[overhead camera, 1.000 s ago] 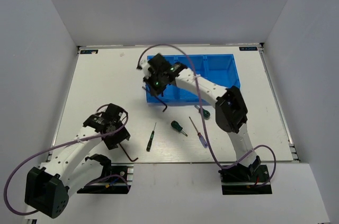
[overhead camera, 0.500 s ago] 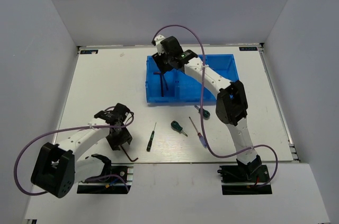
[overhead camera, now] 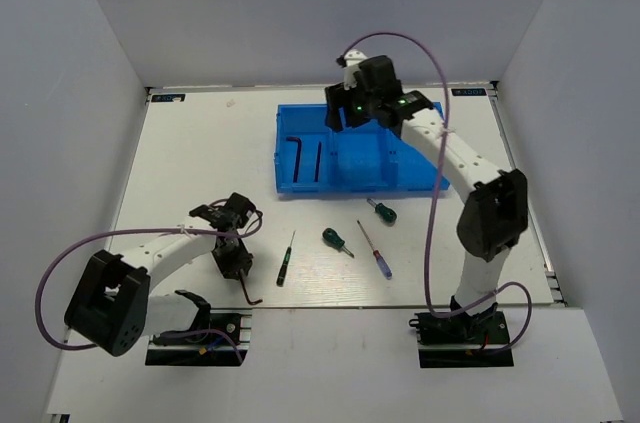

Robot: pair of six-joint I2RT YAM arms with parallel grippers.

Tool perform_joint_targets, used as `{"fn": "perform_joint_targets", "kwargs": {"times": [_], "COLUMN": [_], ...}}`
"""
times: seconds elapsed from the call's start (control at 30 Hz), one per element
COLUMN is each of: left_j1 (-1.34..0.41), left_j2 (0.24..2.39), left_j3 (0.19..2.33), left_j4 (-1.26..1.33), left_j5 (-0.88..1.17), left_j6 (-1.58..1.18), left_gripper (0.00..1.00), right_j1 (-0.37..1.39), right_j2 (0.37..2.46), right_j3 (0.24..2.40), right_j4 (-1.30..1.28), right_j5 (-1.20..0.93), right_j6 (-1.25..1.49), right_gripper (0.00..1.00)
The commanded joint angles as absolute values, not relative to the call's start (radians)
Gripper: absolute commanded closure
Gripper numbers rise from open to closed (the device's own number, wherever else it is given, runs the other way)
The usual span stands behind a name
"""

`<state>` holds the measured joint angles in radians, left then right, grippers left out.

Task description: Sort the tools into containers

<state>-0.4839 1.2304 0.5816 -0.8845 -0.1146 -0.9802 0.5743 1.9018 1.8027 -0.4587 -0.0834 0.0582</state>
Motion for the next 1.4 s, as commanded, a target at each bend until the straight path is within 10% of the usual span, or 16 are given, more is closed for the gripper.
{"fn": "perform_joint_targets", "kwargs": {"times": [0.0, 0.2, 0.33, 0.37, 0.43, 0.47, 0.67, 0.9, 1.17, 1.37], "left_j1": [-0.503, -0.549, -0.577, -0.587, -0.588, -0.588, -0.574, -0.565, -0.555, -0.568], "left_j2": [1.275, 1.397, 1.373, 1.364, 1.382, 1.425, 1.635, 2.006, 2.151, 2.076], "left_j3": [0.545, 0.661, 0.82, 0.913, 1.076, 1.132, 1.451, 1.824, 1.982, 1.982], "left_j4": [-0.829, -0.787, -0.787, -0.764, -0.752, -0.752, -0.672, -0.742, -0.792, -0.801], "left_j5": [-0.155, -0.155, -0.204, -0.219, -0.239, -0.239, -0.226, -0.284, -0.342, -0.353], "left_j6": [-0.974, -0.942, -0.858, -0.827, -0.721, -0.689, -0.509, -0.419, -0.408, -0.396], "left_gripper": [0.63, 1.0, 1.0, 1.0, 1.0, 1.0, 1.0, 1.0, 0.5, 0.39], "right_j1": [0.522, 0.462, 0.437, 0.433, 0.422, 0.419, 0.41, 0.407, 0.413, 0.414], "right_j2": [1.803, 1.695, 1.649, 1.64, 1.603, 1.6, 1.531, 1.456, 1.443, 1.515], "right_j3": [1.685, 1.511, 1.479, 1.473, 1.411, 1.387, 1.197, 1.08, 0.976, 0.974], "right_j4": [-0.422, -0.445, -0.559, -0.581, -0.612, -0.62, -0.667, -0.68, -0.583, -0.517], "right_j5": [-0.146, -0.227, -0.336, -0.378, -0.39, -0.393, -0.396, -0.286, -0.183, -0.19], "right_j6": [0.124, 0.129, 0.005, -0.039, -0.109, -0.148, -0.23, -0.348, -0.364, -0.361], "right_gripper": [0.25, 0.22, 0.2, 0.28, 0.98, 1.0, 0.96, 0.36, 0.33, 0.33]}}
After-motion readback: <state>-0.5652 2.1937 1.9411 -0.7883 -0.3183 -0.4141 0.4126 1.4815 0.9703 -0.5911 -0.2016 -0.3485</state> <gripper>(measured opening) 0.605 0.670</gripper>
